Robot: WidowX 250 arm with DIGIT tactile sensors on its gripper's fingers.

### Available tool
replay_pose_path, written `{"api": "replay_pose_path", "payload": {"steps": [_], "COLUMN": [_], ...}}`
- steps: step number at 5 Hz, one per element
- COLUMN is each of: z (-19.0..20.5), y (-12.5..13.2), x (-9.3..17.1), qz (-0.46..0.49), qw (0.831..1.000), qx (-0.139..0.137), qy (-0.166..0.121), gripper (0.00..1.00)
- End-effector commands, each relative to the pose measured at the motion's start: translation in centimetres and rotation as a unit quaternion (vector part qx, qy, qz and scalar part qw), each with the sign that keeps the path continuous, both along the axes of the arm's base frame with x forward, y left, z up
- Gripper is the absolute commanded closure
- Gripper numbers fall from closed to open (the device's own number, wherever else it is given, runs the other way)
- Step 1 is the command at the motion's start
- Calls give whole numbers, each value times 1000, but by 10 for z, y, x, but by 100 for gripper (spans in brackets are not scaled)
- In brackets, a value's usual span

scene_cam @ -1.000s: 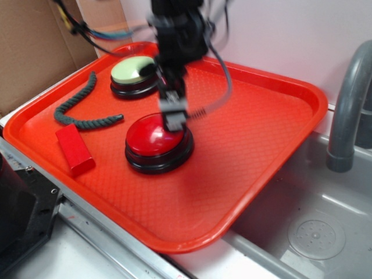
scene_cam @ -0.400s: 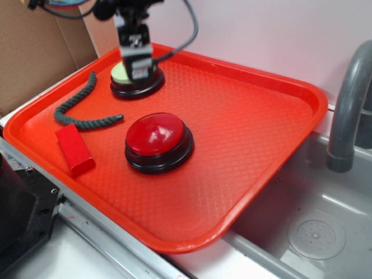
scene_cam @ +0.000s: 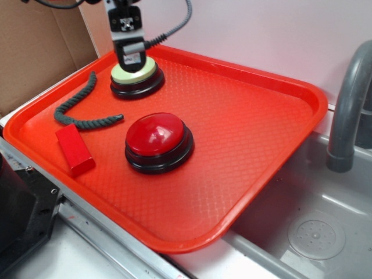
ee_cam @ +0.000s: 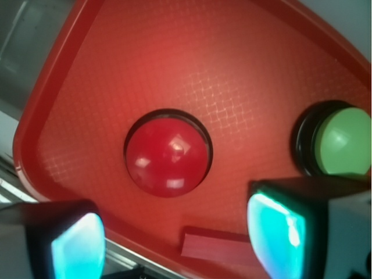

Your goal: Push the red button.

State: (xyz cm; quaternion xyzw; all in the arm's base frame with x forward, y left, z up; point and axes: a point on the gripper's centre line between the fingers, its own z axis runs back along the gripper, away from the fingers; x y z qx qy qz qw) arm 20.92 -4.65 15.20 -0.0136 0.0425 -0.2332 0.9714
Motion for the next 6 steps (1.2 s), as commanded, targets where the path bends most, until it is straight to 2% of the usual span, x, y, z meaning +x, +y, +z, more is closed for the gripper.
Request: {"api": "replay_pose_path", "payload": {"steps": [1,2,3,5,6], "z": [30,33,29,55,59], "y": [-4,-2,-2,-5,-4], "x": [-3,-5,-4,-18,-23], "qz": [19,28,38,62,67], "qw": [999,999,999,998,997], "qx": [-8,-10,-11,10,7], "qy": [-32,-28,-6,-29,-39], "gripper": [0,0,0,0,0]}}
